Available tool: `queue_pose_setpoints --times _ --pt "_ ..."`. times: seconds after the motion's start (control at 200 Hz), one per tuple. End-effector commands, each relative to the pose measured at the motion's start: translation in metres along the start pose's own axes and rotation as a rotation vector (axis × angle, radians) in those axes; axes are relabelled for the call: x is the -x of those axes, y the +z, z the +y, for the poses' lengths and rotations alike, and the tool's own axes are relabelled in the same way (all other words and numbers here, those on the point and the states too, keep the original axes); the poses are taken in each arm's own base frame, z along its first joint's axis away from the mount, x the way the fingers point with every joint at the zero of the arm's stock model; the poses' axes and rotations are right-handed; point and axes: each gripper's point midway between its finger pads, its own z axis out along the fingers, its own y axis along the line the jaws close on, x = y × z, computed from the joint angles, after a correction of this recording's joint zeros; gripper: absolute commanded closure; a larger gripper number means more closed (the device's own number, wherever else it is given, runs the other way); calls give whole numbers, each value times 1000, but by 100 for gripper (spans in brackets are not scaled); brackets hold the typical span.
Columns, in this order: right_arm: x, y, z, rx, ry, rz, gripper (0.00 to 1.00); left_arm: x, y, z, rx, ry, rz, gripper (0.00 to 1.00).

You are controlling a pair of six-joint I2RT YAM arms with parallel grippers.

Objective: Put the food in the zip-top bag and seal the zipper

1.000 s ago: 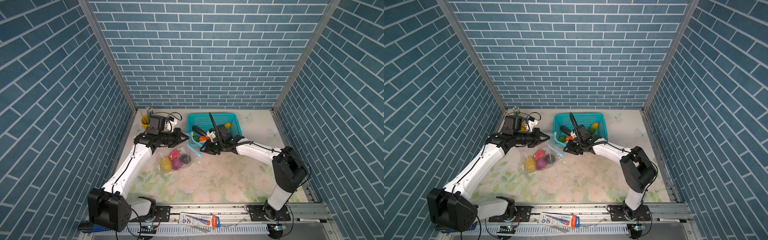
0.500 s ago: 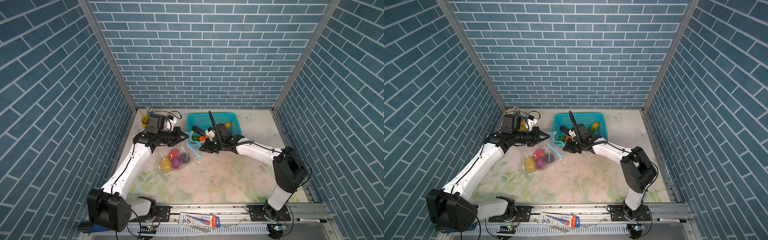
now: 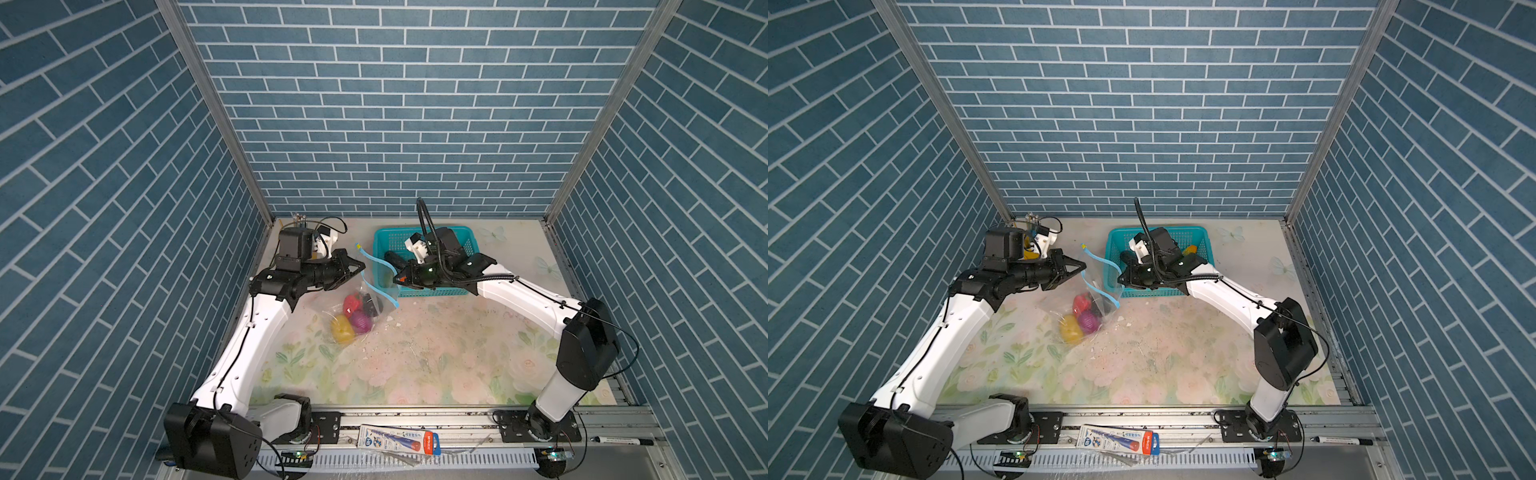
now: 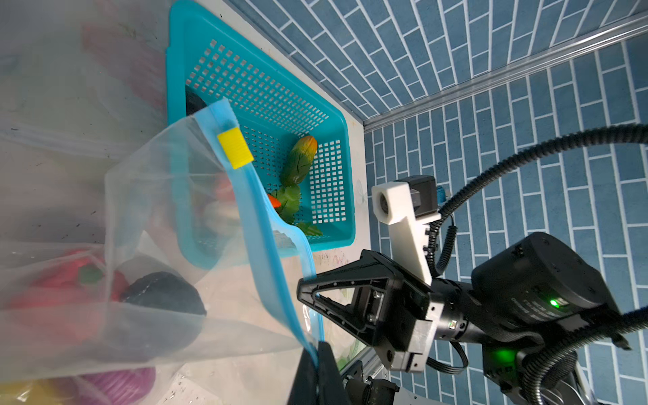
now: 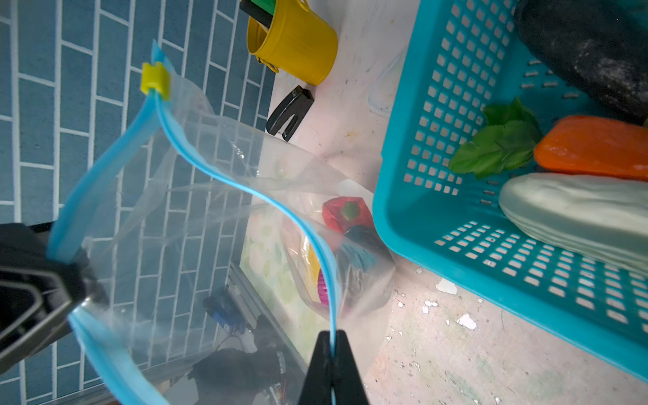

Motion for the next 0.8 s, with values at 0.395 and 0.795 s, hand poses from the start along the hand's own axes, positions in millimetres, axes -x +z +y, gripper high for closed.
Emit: queue_pose_setpoints --times 0.395,0.795 --pt "28 -43 66 36 -199 -109 100 14 -15 3 -13 -11 -56 100" --pt "27 -45 84 53 -243 -118 100 23 -30 -4 -25 -2 -99 100"
